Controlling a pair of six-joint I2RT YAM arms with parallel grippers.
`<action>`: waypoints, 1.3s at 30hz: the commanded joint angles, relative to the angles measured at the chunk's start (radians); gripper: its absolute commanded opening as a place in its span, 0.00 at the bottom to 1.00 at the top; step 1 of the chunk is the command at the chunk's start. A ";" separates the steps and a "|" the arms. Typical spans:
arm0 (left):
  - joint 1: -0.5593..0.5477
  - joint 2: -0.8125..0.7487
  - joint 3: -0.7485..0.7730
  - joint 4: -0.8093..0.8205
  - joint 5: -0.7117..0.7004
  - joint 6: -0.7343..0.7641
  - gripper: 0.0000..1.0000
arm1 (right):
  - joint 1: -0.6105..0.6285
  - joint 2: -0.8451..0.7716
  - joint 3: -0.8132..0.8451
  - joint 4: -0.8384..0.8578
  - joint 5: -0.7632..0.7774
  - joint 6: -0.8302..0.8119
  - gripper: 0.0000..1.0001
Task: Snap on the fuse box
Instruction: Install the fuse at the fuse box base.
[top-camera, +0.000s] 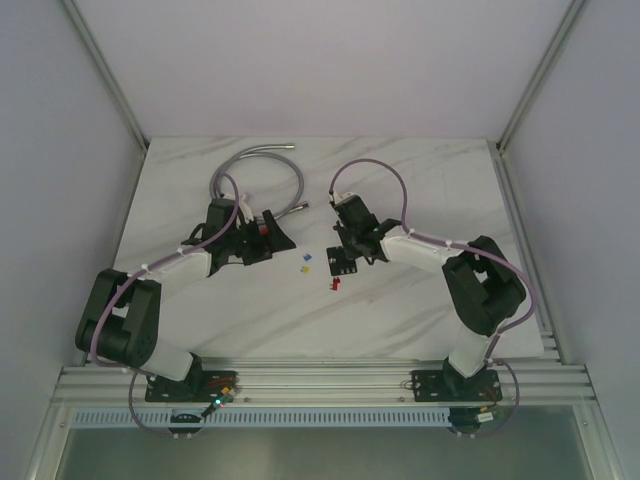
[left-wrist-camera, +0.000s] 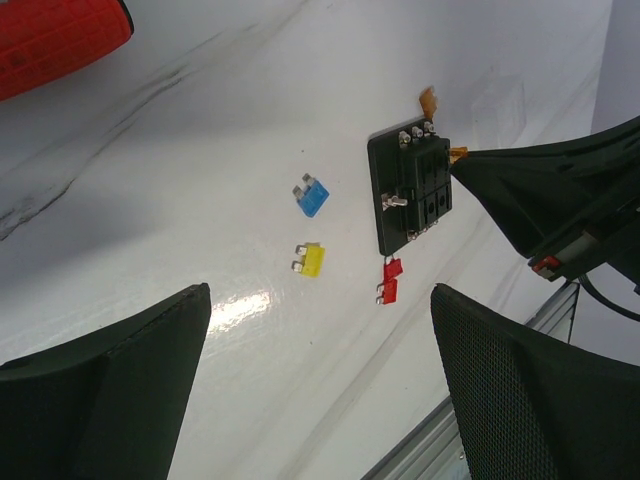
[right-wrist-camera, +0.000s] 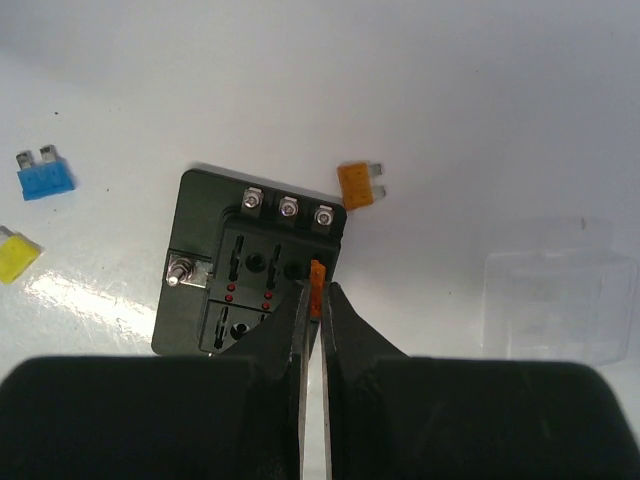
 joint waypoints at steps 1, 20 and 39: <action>0.001 -0.011 0.024 -0.008 0.020 -0.006 1.00 | 0.005 -0.021 -0.033 -0.008 0.040 0.078 0.00; -0.016 -0.012 0.025 -0.008 0.014 -0.018 1.00 | 0.046 -0.018 -0.019 0.001 0.102 0.142 0.08; -0.019 -0.010 0.024 -0.008 0.013 -0.024 1.00 | 0.057 0.010 0.020 -0.037 0.128 0.185 0.20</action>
